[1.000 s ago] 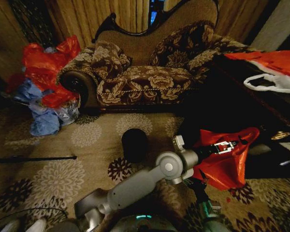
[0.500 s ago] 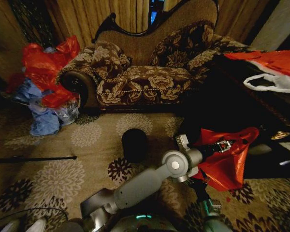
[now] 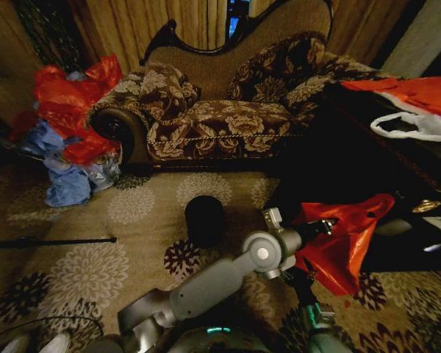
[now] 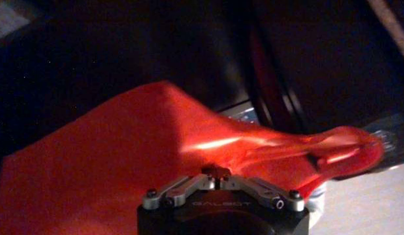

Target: Place a garbage bag over the trash bin.

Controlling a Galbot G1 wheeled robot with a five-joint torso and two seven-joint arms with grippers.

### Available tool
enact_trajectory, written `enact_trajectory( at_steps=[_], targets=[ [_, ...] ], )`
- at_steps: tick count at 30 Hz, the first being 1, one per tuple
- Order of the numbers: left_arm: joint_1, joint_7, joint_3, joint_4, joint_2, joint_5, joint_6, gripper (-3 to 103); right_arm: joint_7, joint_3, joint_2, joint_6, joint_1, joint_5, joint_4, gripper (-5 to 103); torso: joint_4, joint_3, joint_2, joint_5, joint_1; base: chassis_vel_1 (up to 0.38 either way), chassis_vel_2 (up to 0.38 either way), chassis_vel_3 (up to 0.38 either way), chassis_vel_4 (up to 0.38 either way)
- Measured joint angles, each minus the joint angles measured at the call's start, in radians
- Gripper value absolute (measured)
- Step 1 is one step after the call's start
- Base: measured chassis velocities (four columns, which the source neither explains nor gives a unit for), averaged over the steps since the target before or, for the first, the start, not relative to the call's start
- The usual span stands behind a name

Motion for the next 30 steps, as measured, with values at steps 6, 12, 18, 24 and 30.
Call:
enact_trajectory(
  at_steps=[6, 12, 18, 24, 30],
  targets=[
    [-0.033, -0.009, 0.021, -0.006, 0.101, -0.064, 0.006, 0, -0.016, -0.018, 0.001, 0.023, -0.009, -0.019, -0.019, 100, 0.0001, 0.0, 0.0, -0.0001, 0.0, 0.0, 0.0, 0.0, 0.0],
    [-0.051, 0.005, 0.01, -0.003, 0.175, -0.064, 0.039, 0, -0.061, -0.029, 0.005, 0.061, -0.021, -0.061, -0.042, 100, 0.0, 0.0, 0.0, -0.0002, 0.0, 0.0, 0.0, 0.0, 0.0],
    [-0.029, 0.051, -0.008, 0.0, 0.297, 0.015, 0.074, 0, -0.091, -0.049, 0.0, 0.088, -0.015, -0.093, -0.076, 100, 0.0, 0.0, 0.0, -0.0002, 0.0, 0.0, 0.0, 0.0, 0.0],
    [0.067, 0.079, -0.13, -0.026, 0.415, 0.098, 0.116, 0, -0.097, -0.059, -0.012, 0.092, 0.018, -0.1, -0.111, 100, 0.0004, 0.0, 0.0, -0.0002, 0.0, 0.0, 0.0, 0.0, 0.0],
    [0.162, 0.128, -0.295, -0.042, 0.513, 0.173, 0.139, 0, -0.099, -0.064, -0.021, 0.096, 0.039, -0.097, -0.141, 100, 0.0001, 0.0, 0.0, -0.0005, 0.0, 0.0, 0.0, 0.0, 0.0]
  ],
)
